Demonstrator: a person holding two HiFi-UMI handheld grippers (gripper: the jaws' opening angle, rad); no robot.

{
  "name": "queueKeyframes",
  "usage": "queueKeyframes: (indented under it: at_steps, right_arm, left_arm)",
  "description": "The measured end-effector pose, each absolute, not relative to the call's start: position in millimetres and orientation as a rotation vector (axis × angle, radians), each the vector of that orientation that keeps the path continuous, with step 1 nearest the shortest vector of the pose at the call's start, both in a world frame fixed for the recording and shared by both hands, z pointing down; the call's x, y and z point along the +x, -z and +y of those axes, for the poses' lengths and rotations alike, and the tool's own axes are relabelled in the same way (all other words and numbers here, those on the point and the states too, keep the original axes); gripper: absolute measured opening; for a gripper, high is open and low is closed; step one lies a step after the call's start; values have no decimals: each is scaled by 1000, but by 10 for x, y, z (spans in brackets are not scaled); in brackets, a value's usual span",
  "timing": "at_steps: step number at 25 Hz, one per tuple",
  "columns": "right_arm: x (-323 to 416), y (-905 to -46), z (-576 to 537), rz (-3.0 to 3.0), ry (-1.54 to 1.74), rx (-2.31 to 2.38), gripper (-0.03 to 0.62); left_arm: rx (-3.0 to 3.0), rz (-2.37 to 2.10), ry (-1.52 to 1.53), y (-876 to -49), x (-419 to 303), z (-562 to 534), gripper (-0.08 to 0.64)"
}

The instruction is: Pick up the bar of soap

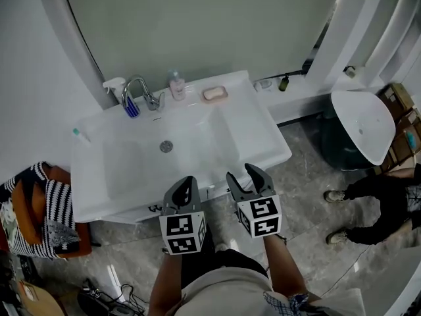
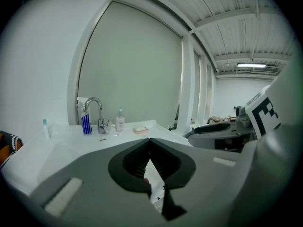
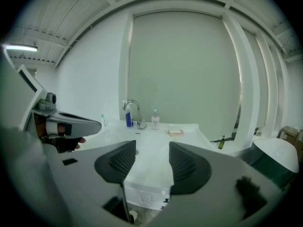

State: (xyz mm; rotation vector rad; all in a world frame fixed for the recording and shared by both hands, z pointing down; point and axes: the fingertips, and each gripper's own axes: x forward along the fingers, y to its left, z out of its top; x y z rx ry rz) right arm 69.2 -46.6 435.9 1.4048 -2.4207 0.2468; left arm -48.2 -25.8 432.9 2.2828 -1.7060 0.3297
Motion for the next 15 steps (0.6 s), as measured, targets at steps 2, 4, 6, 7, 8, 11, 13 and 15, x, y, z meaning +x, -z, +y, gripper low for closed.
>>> queueKeyframes:
  at_steps: [2,4,6,7,8,11,13,15]
  right_arm:
    - [650,-4365,-595,-2415,-247,1402,216]
    - [628,-4389,-715,-2405,-256,1407,216]
    - [618,-4424,-848,-2388,-273,1422,216]
    - [612,-4429,-923,-2380,-276,1431,216]
    - [602,-4423,-999,-2375,-274,1437,216]
    - [541,-4377,-1220,-2369,-254,1446,216]
    - [505,-4377,-1349,-2358,-255,1458,216]
    - [470,-4386,-1462,-2350,-259,1479,216]
  left_arm:
    - [2277,-1694,-325,-4341,-518,-428,9]
    - [2284,-1679,-328,-4343,-533,-581,9]
    - [2297,-1664,-336,-4348,-548,-722,9]
    - [2300,-1657,-337,-4351,-562,-795,9]
    - [2301,-1651,-335,-4351,-580,-870,9]
    - [2301,-1633,-324,-4355,-650,-1083,9]
    - [2304,-1622,-329,-4372,-694,-1210,9]
    - [2301,-1612,-335,-4392,-741,-1329,11]
